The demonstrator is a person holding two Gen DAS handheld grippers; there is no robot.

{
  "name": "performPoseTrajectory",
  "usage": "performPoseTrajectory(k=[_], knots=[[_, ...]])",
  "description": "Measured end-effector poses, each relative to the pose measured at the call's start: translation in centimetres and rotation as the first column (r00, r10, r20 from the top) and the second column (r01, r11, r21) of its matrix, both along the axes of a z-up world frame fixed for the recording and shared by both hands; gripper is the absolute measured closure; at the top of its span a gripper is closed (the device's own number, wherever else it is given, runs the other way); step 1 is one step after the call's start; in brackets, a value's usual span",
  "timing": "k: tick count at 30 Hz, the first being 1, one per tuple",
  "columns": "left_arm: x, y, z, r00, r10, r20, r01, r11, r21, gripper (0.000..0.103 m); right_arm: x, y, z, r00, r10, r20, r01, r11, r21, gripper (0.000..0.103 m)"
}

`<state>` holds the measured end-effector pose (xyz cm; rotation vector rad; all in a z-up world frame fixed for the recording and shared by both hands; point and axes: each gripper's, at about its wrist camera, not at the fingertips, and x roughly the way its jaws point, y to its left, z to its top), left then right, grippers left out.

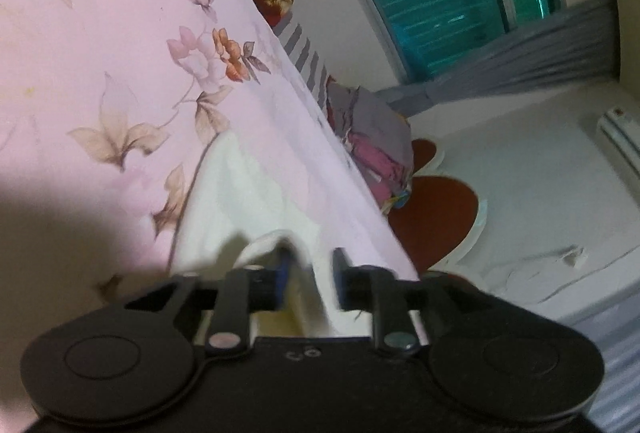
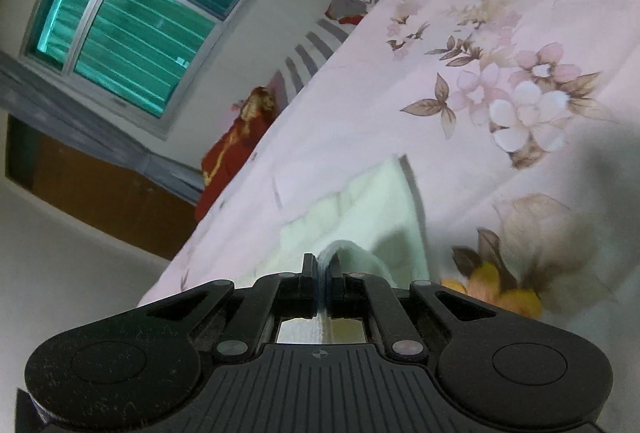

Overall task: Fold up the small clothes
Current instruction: 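Grasp the hem with the left tool while the right tool grasps it too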

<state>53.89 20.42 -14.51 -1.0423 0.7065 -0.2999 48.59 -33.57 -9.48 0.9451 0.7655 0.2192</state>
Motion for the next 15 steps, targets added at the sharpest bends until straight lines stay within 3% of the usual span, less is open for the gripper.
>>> performPoseTrajectory(k=[2,3,4,5,7,11,13,15], knots=[[1.0,-0.1,-0.1,1.000,0.003,-0.003,-0.003,1.000,-0.006,0.060,0.7,0.1,0.1,1.000,-0.009,-0.003,0.009,1.000,-0.009,0.099],[1.4,-0.1,-0.1,1.000,0.007,0.000,-0.007,1.000,-0.006,0.039,1.2,0.1,-0.1,1.000,-0.010,-0.005,0.010,1.000,-0.012,0.099],[1.6,-0.1,-0.1,1.000,0.015,0.000,-0.015,1.000,-0.007,0.022,1.5,0.1,0.1,1.000,-0.013,-0.009,0.013,1.000,-0.020,0.091],[2.0,-0.2,0.0,1.000,0.024,0.005,-0.024,1.000,-0.007,0.019,1.8,0.1,0.1,1.000,-0.017,-0.008,0.017,0.999,-0.032,0.059],[2.4,-0.2,0.3,1.000,0.016,0.016,-0.016,1.000,0.006,0.022,1.8,0.2,0.8,0.998,-0.053,0.029,0.055,0.996,-0.075,0.021],[2.9,-0.4,1.6,0.999,-0.007,0.034,0.001,0.988,0.155,0.026,1.8,0.1,1.8,0.996,-0.029,0.079,0.039,0.991,-0.129,0.025],[3.0,-1.0,2.4,0.998,-0.059,0.038,0.046,0.958,0.283,0.036,1.4,0.5,2.5,0.996,0.005,0.091,0.014,0.978,-0.206,0.036],[3.6,-2.2,2.7,0.991,-0.137,0.012,0.119,0.899,0.421,0.051,1.4,1.1,2.3,0.996,0.050,0.072,-0.028,0.960,-0.277,0.052]])
